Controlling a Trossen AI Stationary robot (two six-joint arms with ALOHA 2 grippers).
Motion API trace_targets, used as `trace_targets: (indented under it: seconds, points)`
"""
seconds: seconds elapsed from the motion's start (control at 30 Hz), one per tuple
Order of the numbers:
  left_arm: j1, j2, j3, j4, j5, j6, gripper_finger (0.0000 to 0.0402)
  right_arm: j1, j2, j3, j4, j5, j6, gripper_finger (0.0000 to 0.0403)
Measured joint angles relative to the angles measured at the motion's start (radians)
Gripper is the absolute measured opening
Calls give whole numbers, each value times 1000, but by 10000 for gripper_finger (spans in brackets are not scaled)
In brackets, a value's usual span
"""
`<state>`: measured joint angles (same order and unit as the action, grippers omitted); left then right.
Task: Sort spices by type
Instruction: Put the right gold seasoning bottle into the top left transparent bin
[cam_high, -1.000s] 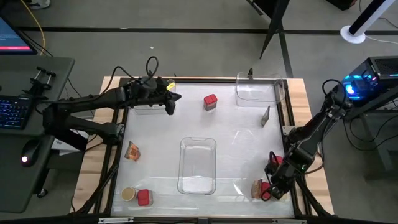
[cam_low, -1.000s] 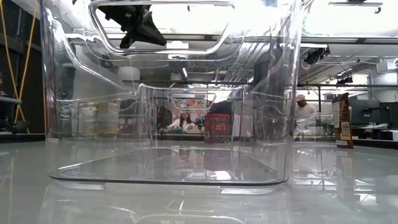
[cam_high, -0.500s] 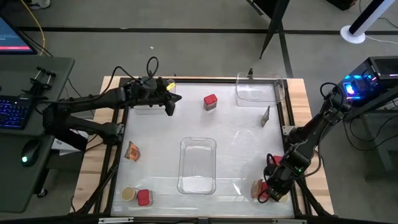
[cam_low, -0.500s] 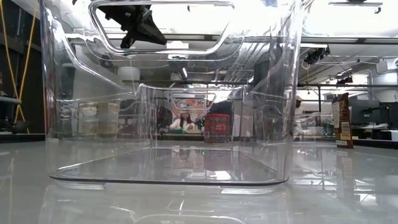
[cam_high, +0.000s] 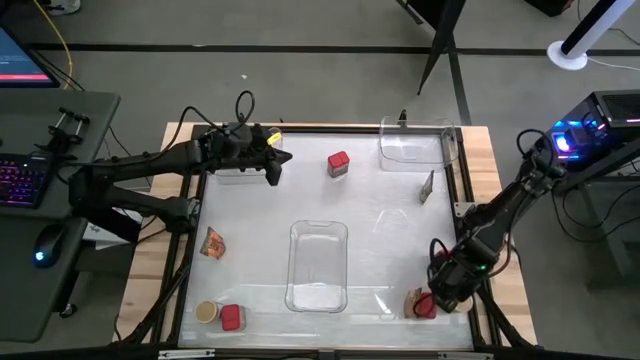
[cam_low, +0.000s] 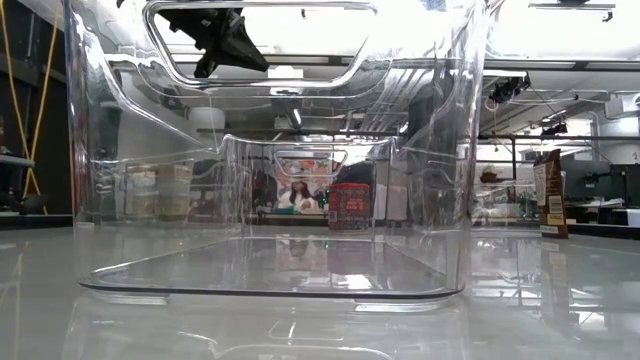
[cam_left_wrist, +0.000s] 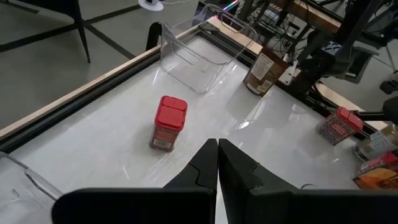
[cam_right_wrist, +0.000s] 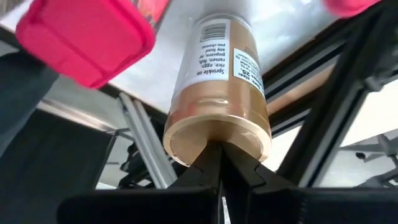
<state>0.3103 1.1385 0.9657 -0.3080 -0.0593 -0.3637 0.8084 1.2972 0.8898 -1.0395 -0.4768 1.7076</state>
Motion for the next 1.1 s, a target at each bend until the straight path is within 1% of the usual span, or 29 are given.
trace_targets:
  seconds: [0.17, 0.6, 0.93, 1.1]
  points:
    - [0, 0, 0, 0, 0, 0, 0, -56, -1, 0, -34, 31, -57, 0]
    - [0, 0, 0, 0, 0, 0, 0, -206, 0, 0, -98, 45, -251, 0]
    - [0, 0, 0, 0, 0, 0, 0, -338, 0, 1, 1, 106, -376, 0]
    - [0, 0, 0, 0, 0, 0, 0, -423, -1, 3, 61, 178, -445, 0]
